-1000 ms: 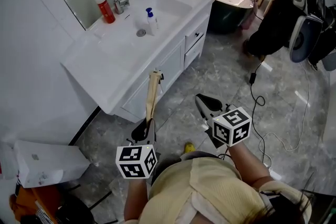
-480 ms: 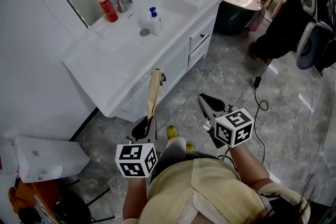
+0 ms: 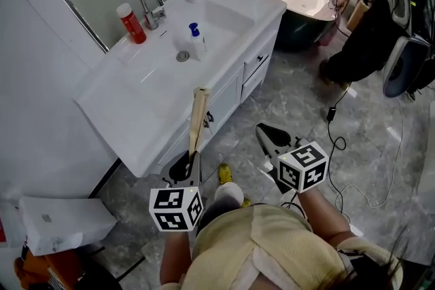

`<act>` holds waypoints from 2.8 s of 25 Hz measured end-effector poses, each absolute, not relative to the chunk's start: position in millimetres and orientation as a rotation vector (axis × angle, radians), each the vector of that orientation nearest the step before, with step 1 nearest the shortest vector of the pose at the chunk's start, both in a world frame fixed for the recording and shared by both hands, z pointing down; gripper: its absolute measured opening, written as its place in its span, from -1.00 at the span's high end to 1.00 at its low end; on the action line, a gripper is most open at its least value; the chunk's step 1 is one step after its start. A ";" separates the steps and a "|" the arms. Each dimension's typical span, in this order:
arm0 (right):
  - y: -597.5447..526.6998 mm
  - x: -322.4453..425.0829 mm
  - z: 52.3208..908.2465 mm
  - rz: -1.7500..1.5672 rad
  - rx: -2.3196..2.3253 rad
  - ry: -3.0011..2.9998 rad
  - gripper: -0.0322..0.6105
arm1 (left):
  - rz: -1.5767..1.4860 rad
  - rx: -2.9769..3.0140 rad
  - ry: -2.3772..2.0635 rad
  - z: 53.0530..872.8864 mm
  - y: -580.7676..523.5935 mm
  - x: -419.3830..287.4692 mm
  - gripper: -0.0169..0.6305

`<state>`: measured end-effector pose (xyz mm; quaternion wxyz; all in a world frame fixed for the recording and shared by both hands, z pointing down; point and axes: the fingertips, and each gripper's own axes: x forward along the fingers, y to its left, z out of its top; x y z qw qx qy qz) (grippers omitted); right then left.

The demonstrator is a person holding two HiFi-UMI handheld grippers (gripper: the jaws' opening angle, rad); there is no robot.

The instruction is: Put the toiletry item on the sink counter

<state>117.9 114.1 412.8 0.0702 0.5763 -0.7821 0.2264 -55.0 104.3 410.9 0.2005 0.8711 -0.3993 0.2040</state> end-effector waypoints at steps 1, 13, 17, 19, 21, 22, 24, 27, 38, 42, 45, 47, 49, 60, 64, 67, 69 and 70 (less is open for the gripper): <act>107.7 120.2 413.0 0.680 1.737 -2.350 0.81 | 0.570 2.436 -1.113 411.1 97.4 -52.9 0.69; 41.8 132.7 415.3 0.699 1.740 -2.328 0.81 | 0.601 2.428 -1.086 414.1 30.0 -40.5 0.69; 22.5 127.8 414.5 0.690 1.729 -2.331 0.81 | 0.584 2.434 -1.092 410.7 8.2 -44.8 0.69; 12.9 125.6 416.2 0.692 1.722 -2.326 0.81 | 0.580 2.432 -1.095 410.6 -2.0 -47.6 0.69; 2.7 123.4 416.9 0.691 1.719 -2.325 0.81 | 0.579 2.428 -1.099 411.8 -12.5 -51.0 0.69; -2.7 122.4 416.7 0.688 1.719 -2.325 0.81 | 0.577 2.426 -1.099 412.4 -17.7 -52.1 0.69; -13.8 121.1 415.9 0.683 1.719 -2.326 0.81 | 0.569 2.423 -1.090 413.8 -27.4 -52.2 0.69; -29.9 119.3 416.6 0.678 1.716 -2.329 0.81 | 0.567 2.420 -1.075 416.7 -40.3 -50.8 0.69; -79.2 109.1 417.6 0.676 1.716 -2.322 0.81 | 0.577 2.414 -1.058 422.9 -84.5 -59.1 0.69; -88.5 106.3 420.0 0.676 1.709 -2.310 0.81 | 0.578 2.409 -1.052 426.4 -97.9 -59.6 0.69; -93.6 107.4 420.1 0.678 1.706 -2.298 0.81 | 0.566 2.404 -1.053 426.1 -106.1 -58.7 0.69; -99.2 108.6 418.5 0.675 1.704 -2.298 0.81 | 0.565 2.405 -1.058 425.3 -113.3 -57.2 0.69; -105.6 109.3 418.8 0.674 1.700 -2.302 0.81 | 0.571 2.404 -1.069 426.2 -121.0 -56.3 0.69; -164.4 118.1 422.2 0.641 1.596 -2.372 0.81 | 0.581 2.344 -1.173 434.9 -169.7 -48.6 0.69; -193.1 133.1 424.1 0.672 1.547 -2.397 0.81 | 0.599 2.329 -1.221 433.5 -191.6 -39.9 0.69; -216.8 136.5 422.1 0.663 1.508 -2.421 0.81 | 0.628 2.324 -1.266 431.2 -209.2 -39.8 0.69; -230.9 135.2 421.3 0.660 1.474 -2.441 0.81 | 0.639 2.309 -1.296 431.7 -219.5 -41.0 0.69; -237.0 134.0 421.3 0.659 1.456 -2.449 0.81 | 0.644 2.300 -1.309 432.7 -223.8 -41.8 0.69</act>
